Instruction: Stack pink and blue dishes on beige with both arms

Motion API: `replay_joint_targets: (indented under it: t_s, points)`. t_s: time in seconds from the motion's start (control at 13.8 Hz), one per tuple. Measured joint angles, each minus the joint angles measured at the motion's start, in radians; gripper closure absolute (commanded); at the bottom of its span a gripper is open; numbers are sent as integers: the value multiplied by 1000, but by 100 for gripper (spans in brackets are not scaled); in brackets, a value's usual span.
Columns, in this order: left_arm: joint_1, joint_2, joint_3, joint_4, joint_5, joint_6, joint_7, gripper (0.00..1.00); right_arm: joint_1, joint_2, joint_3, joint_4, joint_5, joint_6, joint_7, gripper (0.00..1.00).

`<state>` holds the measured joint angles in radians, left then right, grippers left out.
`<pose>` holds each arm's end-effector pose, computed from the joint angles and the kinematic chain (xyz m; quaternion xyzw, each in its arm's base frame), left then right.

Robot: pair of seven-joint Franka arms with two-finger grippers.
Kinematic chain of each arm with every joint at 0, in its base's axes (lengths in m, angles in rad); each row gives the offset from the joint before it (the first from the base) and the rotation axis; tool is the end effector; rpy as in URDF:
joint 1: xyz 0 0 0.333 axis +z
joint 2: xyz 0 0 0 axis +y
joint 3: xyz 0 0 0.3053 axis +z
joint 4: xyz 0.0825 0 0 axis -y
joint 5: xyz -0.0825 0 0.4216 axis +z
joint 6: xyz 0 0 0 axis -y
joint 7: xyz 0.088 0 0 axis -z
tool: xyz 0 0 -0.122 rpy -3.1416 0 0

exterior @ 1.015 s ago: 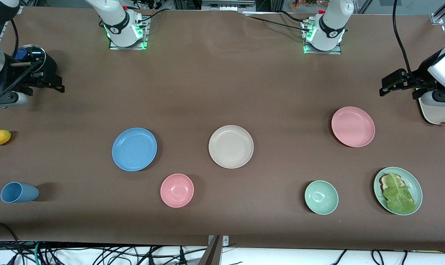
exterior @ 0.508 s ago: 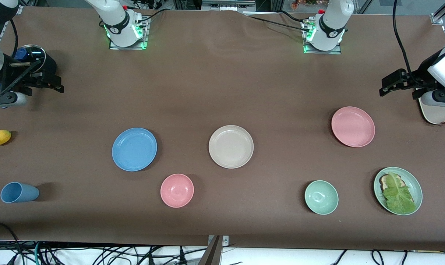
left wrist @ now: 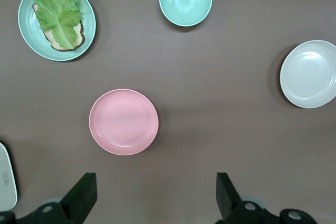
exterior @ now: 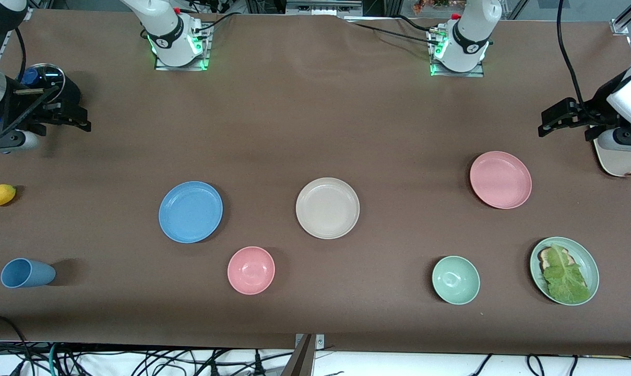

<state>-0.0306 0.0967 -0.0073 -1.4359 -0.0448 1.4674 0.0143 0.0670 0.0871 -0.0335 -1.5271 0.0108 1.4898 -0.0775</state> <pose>0.6089 -0.0287 0.6001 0.9988 -0.0277 -0.0328 0.0223 0.6053 0.0224 0.5622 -0.9965 -0.0554 0.0620 0.0053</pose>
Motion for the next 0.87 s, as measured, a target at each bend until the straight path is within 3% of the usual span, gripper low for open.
replay_joint_targets:
  t_s: [0.87]
  points:
    - [0,0,0,0,0,0,0,0,1,-2,5,2,0,12,0,0]
